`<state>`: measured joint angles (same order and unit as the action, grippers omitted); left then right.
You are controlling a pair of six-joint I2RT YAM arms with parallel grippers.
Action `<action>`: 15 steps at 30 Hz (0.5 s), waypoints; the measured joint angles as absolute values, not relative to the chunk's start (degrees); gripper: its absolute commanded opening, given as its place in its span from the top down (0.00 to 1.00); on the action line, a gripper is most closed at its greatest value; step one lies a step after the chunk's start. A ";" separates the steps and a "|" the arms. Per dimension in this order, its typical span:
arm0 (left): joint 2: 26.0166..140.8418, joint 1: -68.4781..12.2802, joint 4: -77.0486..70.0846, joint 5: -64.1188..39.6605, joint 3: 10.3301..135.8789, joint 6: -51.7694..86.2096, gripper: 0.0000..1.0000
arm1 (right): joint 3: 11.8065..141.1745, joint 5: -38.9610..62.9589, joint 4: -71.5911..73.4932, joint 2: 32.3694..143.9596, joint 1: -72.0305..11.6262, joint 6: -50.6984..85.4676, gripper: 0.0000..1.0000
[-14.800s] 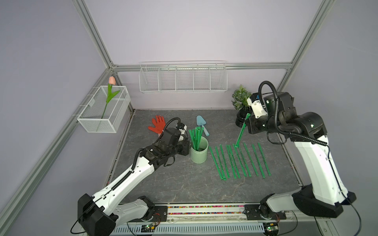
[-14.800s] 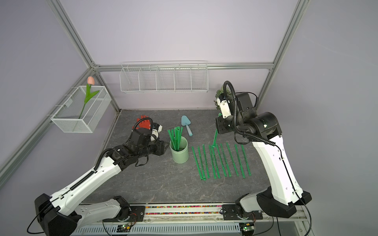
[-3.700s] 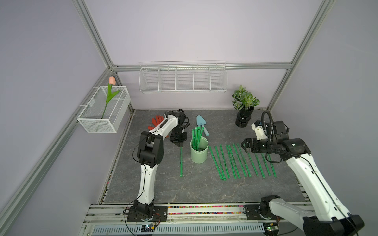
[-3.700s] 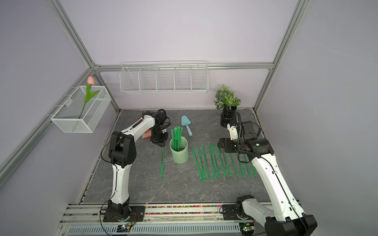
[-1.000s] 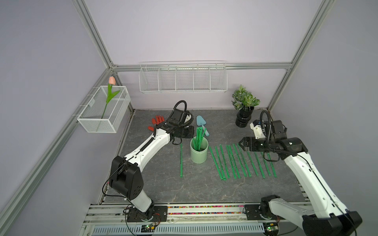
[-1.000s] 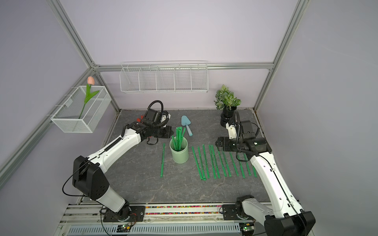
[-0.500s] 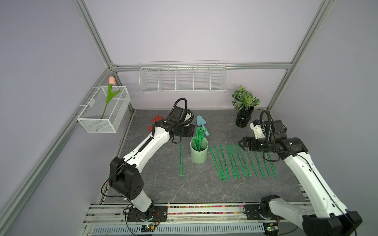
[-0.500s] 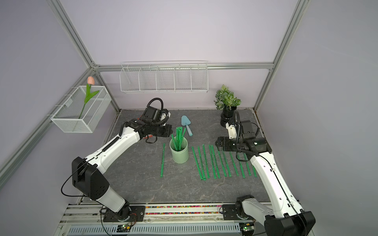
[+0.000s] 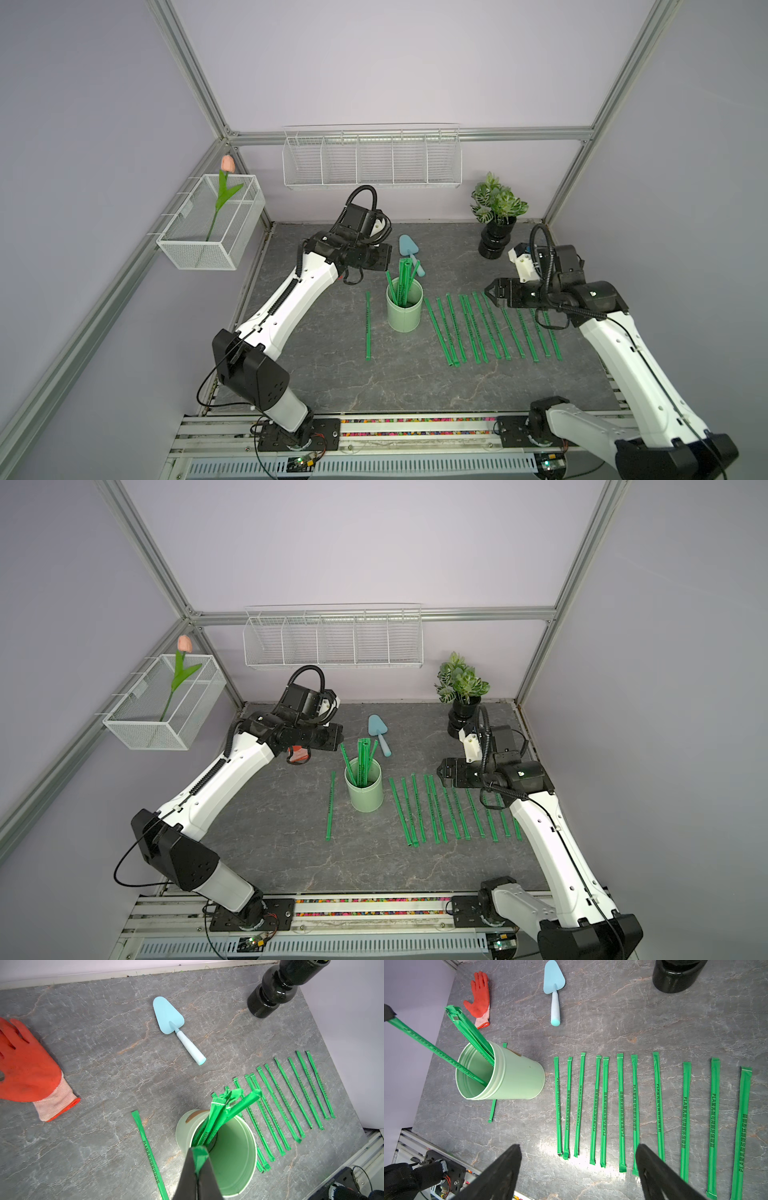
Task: Take the straws out of the storage container
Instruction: Pick up the straw from the container, then place the straw at the center of the board.
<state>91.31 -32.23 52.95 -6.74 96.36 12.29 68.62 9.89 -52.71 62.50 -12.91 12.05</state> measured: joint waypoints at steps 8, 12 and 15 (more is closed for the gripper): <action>86.43 -32.23 55.33 -3.55 103.59 11.53 1.00 | 68.64 9.98 -52.66 61.67 -12.91 12.05 0.11; 84.66 -32.23 57.30 -1.76 109.93 11.14 1.00 | 68.64 10.20 -52.66 61.60 -12.91 12.05 0.11; 83.92 -32.23 59.96 -0.30 114.67 10.39 1.00 | 68.64 10.35 -52.66 61.58 -12.91 12.05 0.11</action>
<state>83.92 -32.23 59.96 -0.30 114.67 10.39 68.64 10.35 -52.66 61.58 -12.91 12.05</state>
